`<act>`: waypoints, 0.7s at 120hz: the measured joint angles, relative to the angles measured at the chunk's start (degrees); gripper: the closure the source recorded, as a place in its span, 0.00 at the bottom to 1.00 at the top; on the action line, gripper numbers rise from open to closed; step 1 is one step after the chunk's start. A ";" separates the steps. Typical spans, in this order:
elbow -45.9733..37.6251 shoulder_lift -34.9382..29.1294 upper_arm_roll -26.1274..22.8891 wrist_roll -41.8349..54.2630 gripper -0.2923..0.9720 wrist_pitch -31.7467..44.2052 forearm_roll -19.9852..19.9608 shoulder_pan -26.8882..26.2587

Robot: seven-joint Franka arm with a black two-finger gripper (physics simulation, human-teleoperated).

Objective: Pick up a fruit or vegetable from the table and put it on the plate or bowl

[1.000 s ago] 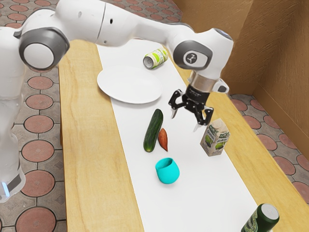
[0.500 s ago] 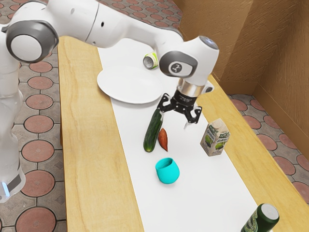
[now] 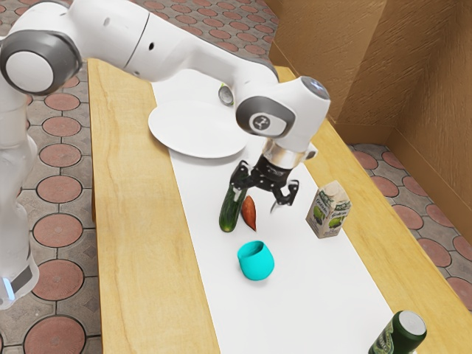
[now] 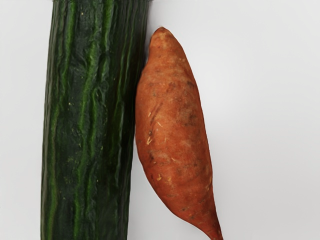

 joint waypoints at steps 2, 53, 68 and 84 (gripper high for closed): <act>-0.02 0.01 -0.02 -0.23 0.23 0.01 0.00 0.07; 5.39 5.74 -1.19 -2.27 0.23 0.07 0.18 5.23; 5.54 6.50 -1.63 -2.13 0.23 0.08 0.13 6.02; 5.60 6.87 -2.13 -2.09 0.23 0.06 0.10 5.91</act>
